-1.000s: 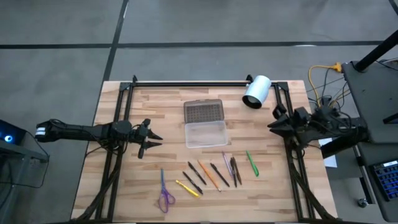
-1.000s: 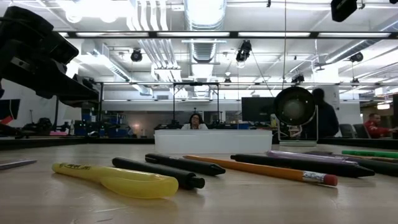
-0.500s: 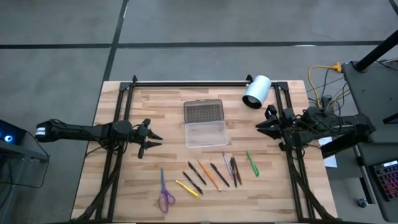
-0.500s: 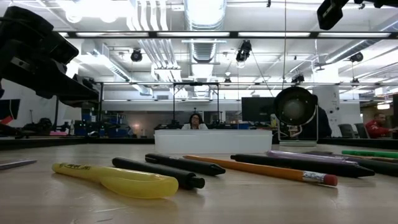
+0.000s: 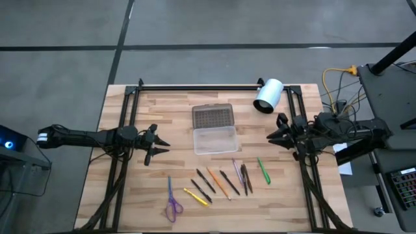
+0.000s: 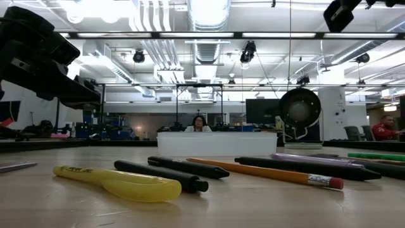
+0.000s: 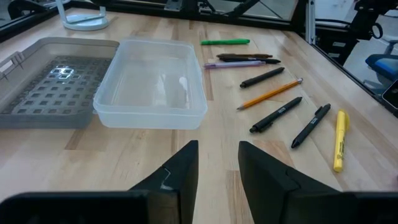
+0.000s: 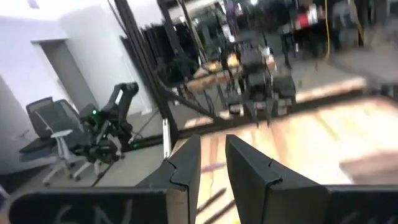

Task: Pick & place school supplies into a supply box
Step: Put the green marker into the transparent supply box

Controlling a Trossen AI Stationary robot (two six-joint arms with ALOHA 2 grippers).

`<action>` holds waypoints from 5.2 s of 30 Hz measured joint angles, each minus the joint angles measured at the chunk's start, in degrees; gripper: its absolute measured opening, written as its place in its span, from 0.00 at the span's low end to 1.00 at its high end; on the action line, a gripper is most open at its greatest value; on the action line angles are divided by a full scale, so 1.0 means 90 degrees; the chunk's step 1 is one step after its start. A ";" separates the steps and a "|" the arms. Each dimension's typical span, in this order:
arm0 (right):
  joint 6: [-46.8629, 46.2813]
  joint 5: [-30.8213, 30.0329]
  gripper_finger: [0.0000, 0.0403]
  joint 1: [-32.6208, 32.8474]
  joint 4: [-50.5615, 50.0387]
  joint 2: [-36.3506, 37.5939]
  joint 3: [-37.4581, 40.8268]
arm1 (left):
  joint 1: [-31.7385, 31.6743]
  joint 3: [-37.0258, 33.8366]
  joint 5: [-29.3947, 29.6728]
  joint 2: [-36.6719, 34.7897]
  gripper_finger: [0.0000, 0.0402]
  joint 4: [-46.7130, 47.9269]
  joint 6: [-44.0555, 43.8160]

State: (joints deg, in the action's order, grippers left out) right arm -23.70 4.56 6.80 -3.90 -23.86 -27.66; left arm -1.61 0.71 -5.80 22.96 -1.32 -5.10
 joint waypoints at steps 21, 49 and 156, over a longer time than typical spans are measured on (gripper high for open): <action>-0.2533 -0.1348 0.17 0.0020 -0.6207 -0.2586 -0.3918 | 0.0002 0.0002 0.0000 -0.0002 0.25 0.0000 0.0002; -0.5698 -0.1853 0.17 0.1286 -0.8374 -0.4634 -0.4364 | 0.0000 0.0002 0.0000 -0.0002 0.25 0.0000 0.0002; -0.6129 -0.0908 0.17 0.1844 -0.5277 -0.7786 -0.2609 | 0.0002 0.0002 -0.0002 -0.0002 0.25 -0.0002 0.0002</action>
State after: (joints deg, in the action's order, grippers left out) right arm -78.86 -3.62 23.40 -51.40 -93.93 -51.14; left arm -1.58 0.73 -5.82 22.94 -1.34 -5.08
